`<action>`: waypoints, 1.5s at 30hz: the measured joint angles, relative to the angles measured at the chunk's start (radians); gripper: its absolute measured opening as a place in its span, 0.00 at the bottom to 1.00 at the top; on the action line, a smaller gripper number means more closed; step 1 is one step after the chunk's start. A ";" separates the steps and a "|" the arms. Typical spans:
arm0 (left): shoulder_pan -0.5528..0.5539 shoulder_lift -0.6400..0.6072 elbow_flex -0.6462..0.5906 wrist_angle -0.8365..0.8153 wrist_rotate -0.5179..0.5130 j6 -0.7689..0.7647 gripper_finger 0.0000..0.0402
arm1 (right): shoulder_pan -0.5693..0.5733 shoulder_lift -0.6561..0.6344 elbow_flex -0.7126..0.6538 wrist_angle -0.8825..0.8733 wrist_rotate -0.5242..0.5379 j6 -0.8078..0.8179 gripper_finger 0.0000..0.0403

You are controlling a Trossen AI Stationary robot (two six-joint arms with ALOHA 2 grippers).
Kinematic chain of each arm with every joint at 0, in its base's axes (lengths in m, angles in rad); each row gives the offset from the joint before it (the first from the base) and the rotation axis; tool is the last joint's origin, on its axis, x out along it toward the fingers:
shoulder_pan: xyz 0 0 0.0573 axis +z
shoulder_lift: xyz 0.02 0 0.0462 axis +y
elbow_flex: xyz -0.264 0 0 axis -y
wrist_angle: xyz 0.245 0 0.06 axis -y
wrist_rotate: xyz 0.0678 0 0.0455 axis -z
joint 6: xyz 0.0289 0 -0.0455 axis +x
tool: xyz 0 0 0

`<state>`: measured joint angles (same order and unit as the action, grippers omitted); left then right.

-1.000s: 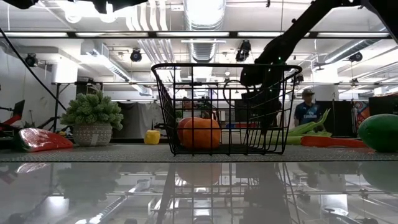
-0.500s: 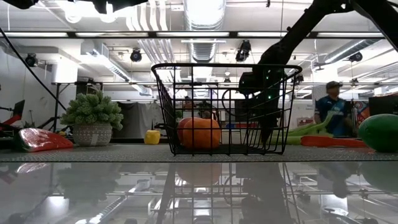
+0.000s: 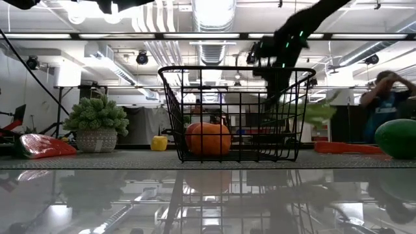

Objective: Build produce basket
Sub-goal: Put the leek into the wire basket

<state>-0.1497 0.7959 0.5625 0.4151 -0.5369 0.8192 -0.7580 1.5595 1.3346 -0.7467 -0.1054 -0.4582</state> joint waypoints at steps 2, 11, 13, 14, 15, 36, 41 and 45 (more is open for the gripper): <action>0.000 0.000 0.000 0.004 0.000 0.000 0.68 | 0.016 -0.076 -0.002 0.016 -0.006 0.029 0.15; 0.000 0.002 0.000 0.023 0.002 -0.002 0.68 | 0.134 -0.373 -0.057 0.247 -0.137 0.169 0.16; 0.000 0.002 0.000 0.023 0.002 -0.002 0.68 | 0.165 -0.415 -0.083 0.332 -0.172 0.199 0.16; 0.000 0.002 -0.001 0.023 0.002 -0.002 0.68 | 0.179 -0.432 -0.100 0.378 -0.196 0.214 0.16; 0.000 0.002 -0.001 0.023 0.002 -0.002 0.68 | 0.192 -0.446 -0.117 0.427 -0.223 0.236 0.16; 0.000 0.002 -0.005 0.023 0.002 -0.028 0.68 | 0.279 -0.400 -0.458 1.595 -0.927 0.914 0.16; 0.000 0.002 -0.005 0.023 0.002 -0.029 0.68 | 0.329 -0.361 -0.462 1.620 -1.157 0.929 0.16; 0.000 0.002 -0.005 0.023 0.002 -0.031 0.68 | 0.400 -0.340 -0.455 1.619 -1.307 0.974 0.16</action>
<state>-0.1497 0.7979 0.5575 0.4378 -0.5350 0.7879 -0.3579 1.2194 0.8797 0.8726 -1.4124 0.5163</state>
